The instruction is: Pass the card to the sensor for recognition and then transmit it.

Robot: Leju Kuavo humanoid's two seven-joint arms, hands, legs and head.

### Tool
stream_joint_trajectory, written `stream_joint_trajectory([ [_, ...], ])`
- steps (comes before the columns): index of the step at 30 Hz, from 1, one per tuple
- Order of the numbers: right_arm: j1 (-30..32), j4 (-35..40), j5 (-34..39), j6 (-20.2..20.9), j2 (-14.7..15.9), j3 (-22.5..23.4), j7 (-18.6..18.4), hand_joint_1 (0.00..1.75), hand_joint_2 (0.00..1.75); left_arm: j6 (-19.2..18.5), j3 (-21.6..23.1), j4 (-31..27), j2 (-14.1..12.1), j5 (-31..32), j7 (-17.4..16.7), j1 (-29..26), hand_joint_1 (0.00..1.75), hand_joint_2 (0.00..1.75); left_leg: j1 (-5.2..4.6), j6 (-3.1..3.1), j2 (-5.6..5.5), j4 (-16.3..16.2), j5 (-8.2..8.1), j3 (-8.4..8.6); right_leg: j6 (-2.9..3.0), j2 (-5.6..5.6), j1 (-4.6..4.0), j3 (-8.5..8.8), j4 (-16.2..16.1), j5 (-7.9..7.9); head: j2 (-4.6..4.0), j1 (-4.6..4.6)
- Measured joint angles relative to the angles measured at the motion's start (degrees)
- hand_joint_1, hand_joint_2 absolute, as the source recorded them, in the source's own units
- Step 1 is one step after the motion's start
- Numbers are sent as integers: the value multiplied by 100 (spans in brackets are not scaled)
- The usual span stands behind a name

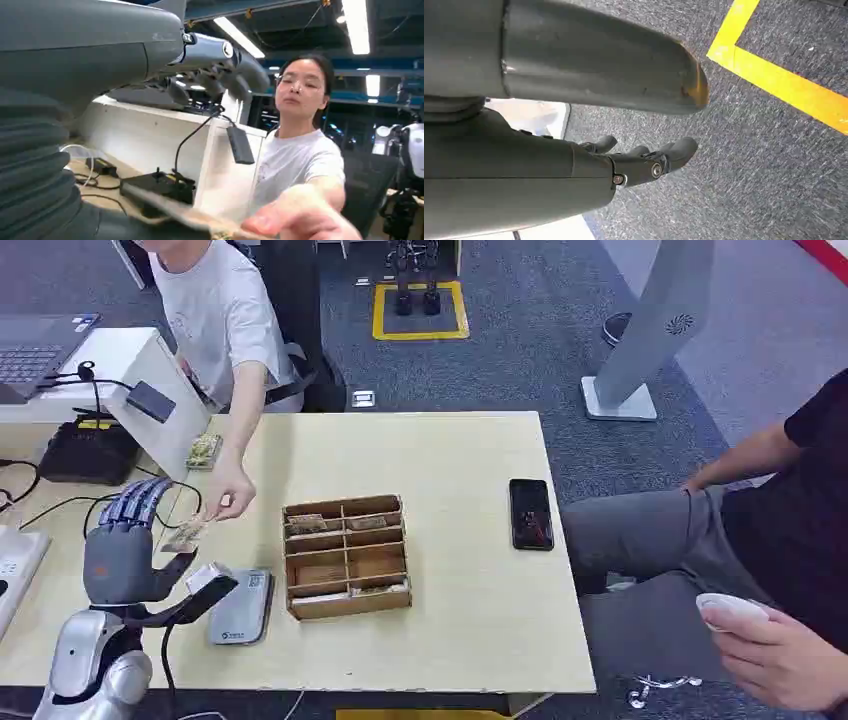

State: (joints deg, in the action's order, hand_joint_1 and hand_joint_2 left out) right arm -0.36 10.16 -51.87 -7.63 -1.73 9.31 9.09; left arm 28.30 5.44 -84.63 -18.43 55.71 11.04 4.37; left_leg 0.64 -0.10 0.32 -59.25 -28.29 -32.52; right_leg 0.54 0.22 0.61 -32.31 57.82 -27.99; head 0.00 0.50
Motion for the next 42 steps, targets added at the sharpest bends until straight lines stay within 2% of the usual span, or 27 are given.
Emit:
stream_joint_trajectory([
  [9, 0, 0, -31, -44, 0, 0, 50, 0, 0, 31, 2, 0, 2, -225, 59, 4, 175, 175, 0, 0, 0, 0, 0, 0, 0, 0, 0, 0, 0, 0, 0, 0],
  [12, 1, -2, -33, -44, 0, 0, 59, 0, 0, 4, 2, 0, 18, -538, 243, 1, 175, 175, 0, 0, 0, 0, 0, 0, 0, 0, 0, 0, 0, 0, 0, 2],
  [15, 1, 0, -35, -50, 0, 0, 72, 0, 0, -129, 2, -2, 39, -1129, 545, -1, 175, 175, 0, 0, -1, 0, 0, 0, 0, -1, 0, 0, 0, 0, 0, 0],
  [18, 1, 0, -37, -57, 0, 2, 59, 0, 0, -431, 0, -28, 96, -1686, 658, 0, 175, 175, 0, 0, -1, 0, 0, 0, 0, -1, 0, 0, 0, 0, 0, 0],
  [22, 4, 0, -26, -85, 0, 15, 31, 0, 0, -1422, 0, -33, 185, -2502, 391, 3, 175, 175, -1, 0, 0, 0, 0, 0, 0, 0, 0, 0, 0, 0, 0, 2],
  [28, 6, 0, -17, -127, 0, 33, 17, 0, 0, -2179, -13, -33, 249, -3043, 114, -5, 175, 175, 0, 0, -1, 0, 0, -1, 0, -1, 1, 0, 0, 0, 0, 2],
  [35, 8, 0, -28, -129, 2, 81, 37, 0, 0, -2459, -31, -22, 225, -2905, -63, -62, 175, 175, 0, 0, -1, 1, 0, -3, 0, -1, 0, 0, 0, -1, 2, 0],
  [42, 18, -2, -9, -144, 2, 144, 50, 0, 0, -2631, -116, -24, 179, -2997, -26, -308, 175, 175, 0, 0, -1, 1, -1, -3, 0, -1, 0, 0, 0, -1, 0, 0],
])
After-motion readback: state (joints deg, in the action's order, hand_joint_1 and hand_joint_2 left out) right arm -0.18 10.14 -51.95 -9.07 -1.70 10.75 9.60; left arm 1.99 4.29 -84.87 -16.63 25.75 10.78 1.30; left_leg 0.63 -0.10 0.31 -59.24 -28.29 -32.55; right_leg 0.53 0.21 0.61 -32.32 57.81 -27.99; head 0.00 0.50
